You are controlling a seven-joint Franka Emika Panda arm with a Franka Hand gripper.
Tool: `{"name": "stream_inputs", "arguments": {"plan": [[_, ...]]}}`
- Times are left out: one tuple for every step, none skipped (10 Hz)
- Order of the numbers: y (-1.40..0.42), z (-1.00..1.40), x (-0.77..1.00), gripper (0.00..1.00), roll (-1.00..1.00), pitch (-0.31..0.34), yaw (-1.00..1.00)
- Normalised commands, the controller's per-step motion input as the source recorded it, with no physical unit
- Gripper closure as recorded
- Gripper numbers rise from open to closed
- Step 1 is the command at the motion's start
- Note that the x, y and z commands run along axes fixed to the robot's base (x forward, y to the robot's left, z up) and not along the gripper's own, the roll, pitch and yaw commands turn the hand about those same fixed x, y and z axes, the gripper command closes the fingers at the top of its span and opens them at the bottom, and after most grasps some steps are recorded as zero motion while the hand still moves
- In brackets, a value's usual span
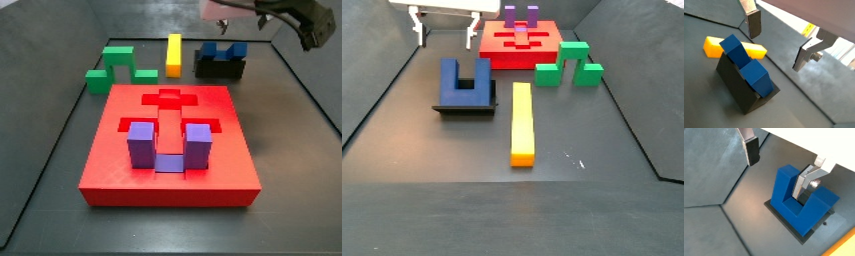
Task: Pick up the blue object. Move up. Place the blue object on the fixture. Regrasp the blue object. Move to above the board. Insert the blue object.
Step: Regrasp the blue object.
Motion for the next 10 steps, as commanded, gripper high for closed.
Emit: {"name": "stream_inputs", "arguments": {"plan": [[-0.27,-0.07,0.49,0.0,0.94,0.0,0.24],[-0.3,-0.06,0.46,0.0,0.81,0.043,0.21],[-0.07,-0.06,0.03,0.0,0.24,0.0,0.16],[-0.03,-0.09,0.0,0.0,0.1,-0.014,0.17],[-0.02,-0.05,-0.11,0.0,0.0,-0.037,0.0],[-0.08,-0.2,0.3,0.0,0.08,0.0,0.0],[-0.05,-0.37,0.37,0.0,0.19,0.0,0.03],[-0.04,-0.29,0.17,0.0,0.27,0.0,0.0],[-0.04,-0.2,0.02,0.0,0.23,0.026,0.0],[-0.01,-0.23,0.11,0.0,0.21,0.037,0.01]]}}
